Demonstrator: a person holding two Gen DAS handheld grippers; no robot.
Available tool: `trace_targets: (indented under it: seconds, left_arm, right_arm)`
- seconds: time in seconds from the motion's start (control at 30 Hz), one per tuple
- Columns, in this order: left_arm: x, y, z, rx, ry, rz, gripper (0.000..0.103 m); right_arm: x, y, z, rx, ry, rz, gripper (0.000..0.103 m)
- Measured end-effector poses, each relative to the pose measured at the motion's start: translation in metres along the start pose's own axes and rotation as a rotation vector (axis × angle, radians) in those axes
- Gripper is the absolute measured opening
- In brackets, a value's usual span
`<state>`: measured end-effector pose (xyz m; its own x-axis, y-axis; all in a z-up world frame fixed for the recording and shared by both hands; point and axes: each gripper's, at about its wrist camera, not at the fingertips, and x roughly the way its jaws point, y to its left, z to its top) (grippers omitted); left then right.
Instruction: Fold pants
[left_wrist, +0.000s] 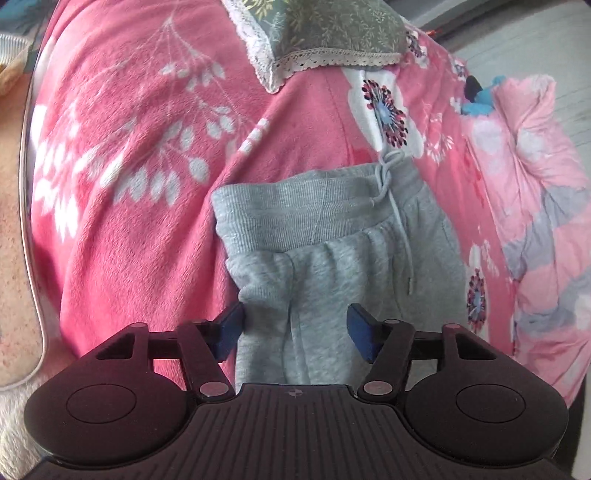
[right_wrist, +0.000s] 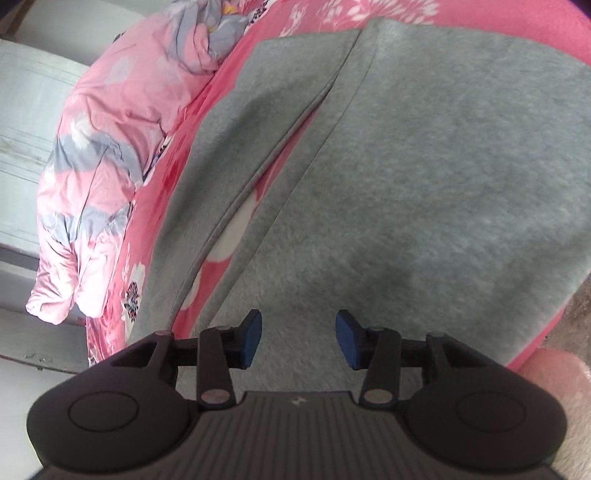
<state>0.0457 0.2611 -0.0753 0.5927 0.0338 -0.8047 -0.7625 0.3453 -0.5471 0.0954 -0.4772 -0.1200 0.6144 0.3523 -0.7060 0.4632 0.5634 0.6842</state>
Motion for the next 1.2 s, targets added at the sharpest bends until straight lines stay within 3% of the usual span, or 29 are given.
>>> trace_targets:
  seconds: [0.07,0.17,0.27,0.33,0.4,0.53,0.63,0.8,0.9,1.07,1.2]
  left_arm:
    - [0.004,-0.013,-0.003,0.091,-0.036,0.072,0.103]
    - [-0.009,-0.042,-0.02,0.354,-0.201,0.209,0.103]
    - [-0.044,-0.057,-0.04,0.512,-0.402,0.228,0.103]
    - [-0.055,-0.06,-0.045,0.556,-0.459,0.244,0.103]
    - [-0.048,-0.058,-0.043,0.568,-0.443,0.284,0.103]
    - [-0.003,-0.033,-0.026,0.469,-0.264,0.406,0.103]
    - [-0.014,-0.028,-0.03,0.452,-0.304,0.454,0.103]
    - [-0.049,-0.043,-0.043,0.447,-0.419,0.414,0.103]
    - [-0.055,-0.066,-0.058,0.498,-0.444,0.331,0.103]
    - [-0.016,-0.109,-0.093,0.65,-0.278,0.191,0.103]
    - [0.019,-0.127,-0.116,0.723,-0.2,0.184,0.103]
  right_arm:
    - [0.003,0.005,0.0,-0.017,0.003,-0.014,0.103]
    - [0.003,0.004,0.0,-0.033,0.003,-0.027,0.103]
    - [0.003,0.008,0.003,-0.055,-0.003,-0.048,0.103]
    - [-0.001,0.006,0.003,-0.073,-0.009,-0.062,0.103]
    - [-0.001,0.004,0.005,-0.079,-0.009,-0.073,0.103]
    - [0.001,0.001,0.007,-0.078,0.0,-0.093,0.103]
    - [-0.007,0.005,0.014,-0.103,-0.004,-0.12,0.103]
    - [-0.033,0.009,0.054,-0.133,-0.124,-0.146,0.103]
    - [-0.036,0.011,0.095,-0.136,-0.196,-0.156,0.103]
    - [-0.006,0.021,0.179,-0.137,-0.222,-0.178,0.103]
    - [0.04,0.037,0.248,-0.142,-0.177,-0.147,0.103]
